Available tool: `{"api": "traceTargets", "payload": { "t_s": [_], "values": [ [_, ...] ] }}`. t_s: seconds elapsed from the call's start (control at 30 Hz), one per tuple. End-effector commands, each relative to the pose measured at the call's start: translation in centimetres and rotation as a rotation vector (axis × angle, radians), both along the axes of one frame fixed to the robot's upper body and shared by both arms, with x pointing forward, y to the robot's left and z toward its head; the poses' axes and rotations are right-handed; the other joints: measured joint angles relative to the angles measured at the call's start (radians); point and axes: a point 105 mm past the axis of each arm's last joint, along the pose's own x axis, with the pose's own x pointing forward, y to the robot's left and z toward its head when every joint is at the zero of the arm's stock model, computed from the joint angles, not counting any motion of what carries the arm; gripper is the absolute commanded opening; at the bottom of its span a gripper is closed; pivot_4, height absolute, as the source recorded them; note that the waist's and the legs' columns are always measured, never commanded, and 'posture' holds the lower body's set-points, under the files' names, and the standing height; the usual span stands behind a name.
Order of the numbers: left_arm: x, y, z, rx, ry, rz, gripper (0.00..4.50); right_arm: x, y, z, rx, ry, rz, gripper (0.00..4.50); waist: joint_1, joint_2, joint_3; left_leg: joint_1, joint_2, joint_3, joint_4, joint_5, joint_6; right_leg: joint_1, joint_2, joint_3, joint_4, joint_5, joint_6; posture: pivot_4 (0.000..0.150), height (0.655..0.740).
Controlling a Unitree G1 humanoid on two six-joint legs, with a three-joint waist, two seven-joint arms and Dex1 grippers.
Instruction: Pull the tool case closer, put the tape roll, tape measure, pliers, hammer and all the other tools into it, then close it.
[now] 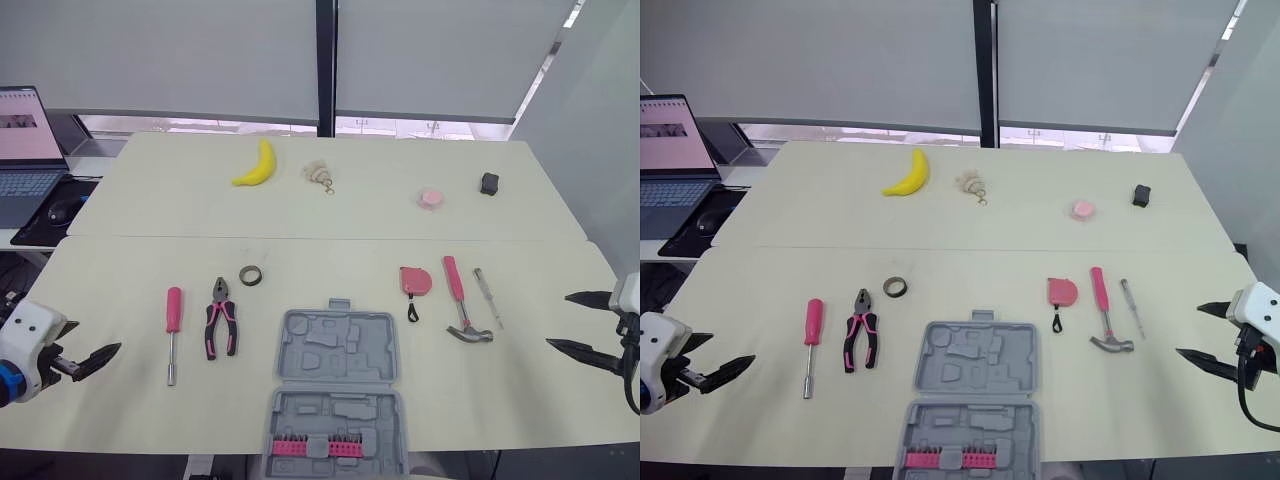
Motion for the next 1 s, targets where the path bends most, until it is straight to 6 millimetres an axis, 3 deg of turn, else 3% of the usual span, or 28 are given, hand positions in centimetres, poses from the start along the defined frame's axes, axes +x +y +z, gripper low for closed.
{"api": "traceTargets", "payload": {
  "t_s": [0.03,0.33,0.43,0.67,0.83,1.0],
  "values": [
    [0.1,0.4,1.2,0.036,-0.026,0.0,4.5,0.0,0.2,0.7,-0.01,-0.02,0.012,4.47,0.0,0.0,0.0,0.0,0.0,0.0,0.0,0.0,0.0,0.0,0.0,0.0,0.0,0.0,0.0,0.15,0.74],
    [0.9,0.1,1.9,-0.022,-0.065,-0.028,4.5,-0.1,0.6,0.9,0.004,-0.026,0.009,4.47,0.0,0.0,0.0,0.0,0.0,0.0,0.0,0.0,0.0,0.0,0.0,0.0,0.001,0.0,0.0,0.15,0.74],
    [1.2,-0.6,2.5,-0.06,-0.081,-0.088,4.5,0.1,1.5,1.2,0.026,-0.049,0.027,4.47,0.0,0.0,0.0,0.0,0.0,0.0,0.0,0.0,0.0,0.0,0.001,0.0,0.001,0.0,0.0,0.15,0.74],
    [2.0,-2.8,3.2,-0.116,-0.116,-0.207,4.5,1.4,8.8,3.6,0.174,-0.144,0.213,4.47,-0.003,0.0,0.0,0.002,0.0,-0.001,0.001,0.0,0.0,0.0,0.001,0.001,0.005,0.0,0.0,0.15,0.74],
    [3.4,-6.1,3.8,-0.1,-0.116,-0.397,4.5,1.3,14.3,4.8,0.304,-0.161,0.352,4.47,0.001,0.0,0.0,0.002,0.001,-0.002,0.001,0.0,0.0,0.0,0.001,0.001,0.005,0.0,-0.001,0.15,0.74],
    [6.3,-10.1,4.0,-0.076,-0.096,-0.586,4.5,1.3,17.0,4.6,0.386,-0.163,0.37,4.47,0.019,-0.002,-0.001,0.0,-0.001,-0.003,0.002,0.0,0.0,0.0,0.003,0.0,0.005,0.0,0.0,0.15,0.74]
  ]
}}
